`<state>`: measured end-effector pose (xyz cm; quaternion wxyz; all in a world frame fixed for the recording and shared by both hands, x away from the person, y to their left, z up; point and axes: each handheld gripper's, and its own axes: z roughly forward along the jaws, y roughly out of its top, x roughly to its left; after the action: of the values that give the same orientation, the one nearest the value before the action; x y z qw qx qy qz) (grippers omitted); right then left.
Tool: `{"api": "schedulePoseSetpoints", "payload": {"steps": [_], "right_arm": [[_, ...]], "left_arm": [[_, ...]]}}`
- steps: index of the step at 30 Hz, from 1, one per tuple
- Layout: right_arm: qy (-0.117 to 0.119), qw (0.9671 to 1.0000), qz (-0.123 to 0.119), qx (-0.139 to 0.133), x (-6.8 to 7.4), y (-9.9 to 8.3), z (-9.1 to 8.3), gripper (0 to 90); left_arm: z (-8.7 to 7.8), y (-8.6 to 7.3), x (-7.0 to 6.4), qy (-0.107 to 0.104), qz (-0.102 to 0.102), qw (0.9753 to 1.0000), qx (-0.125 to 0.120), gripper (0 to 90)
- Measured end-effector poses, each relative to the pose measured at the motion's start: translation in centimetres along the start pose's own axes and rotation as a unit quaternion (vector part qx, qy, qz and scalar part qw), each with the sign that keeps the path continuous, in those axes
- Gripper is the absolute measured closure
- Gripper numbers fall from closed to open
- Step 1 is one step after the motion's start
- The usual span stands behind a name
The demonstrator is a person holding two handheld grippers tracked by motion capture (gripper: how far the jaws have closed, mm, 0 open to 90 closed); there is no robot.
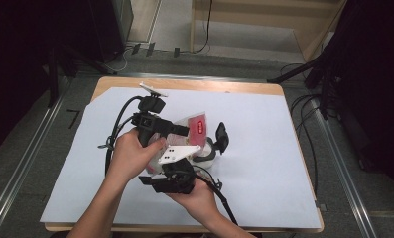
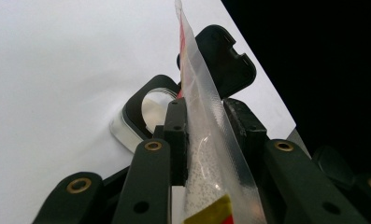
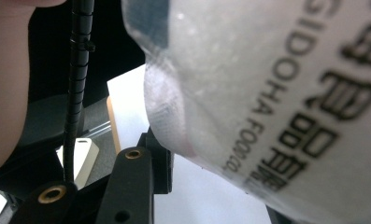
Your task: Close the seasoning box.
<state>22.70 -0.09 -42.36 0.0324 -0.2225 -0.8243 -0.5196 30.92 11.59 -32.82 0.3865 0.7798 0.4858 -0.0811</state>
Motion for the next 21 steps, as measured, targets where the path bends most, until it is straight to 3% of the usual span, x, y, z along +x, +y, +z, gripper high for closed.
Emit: {"api": "schedulePoseSetpoints", "payload": {"steps": [16,21], "right_arm": [[0.009,0.9999,0.011,-0.003,-0.17,0.03,-0.24,63.8],[0.007,0.9999,0.009,-0.006,-0.24,0.00,-0.27,63.8]], "left_arm": [[0.06,0.18,-0.01,-0.007,-0.006,1.0000,0.003,70.2],[0.12,0.26,-0.10,-0.004,0.001,1.0000,0.006,70.1]]}}
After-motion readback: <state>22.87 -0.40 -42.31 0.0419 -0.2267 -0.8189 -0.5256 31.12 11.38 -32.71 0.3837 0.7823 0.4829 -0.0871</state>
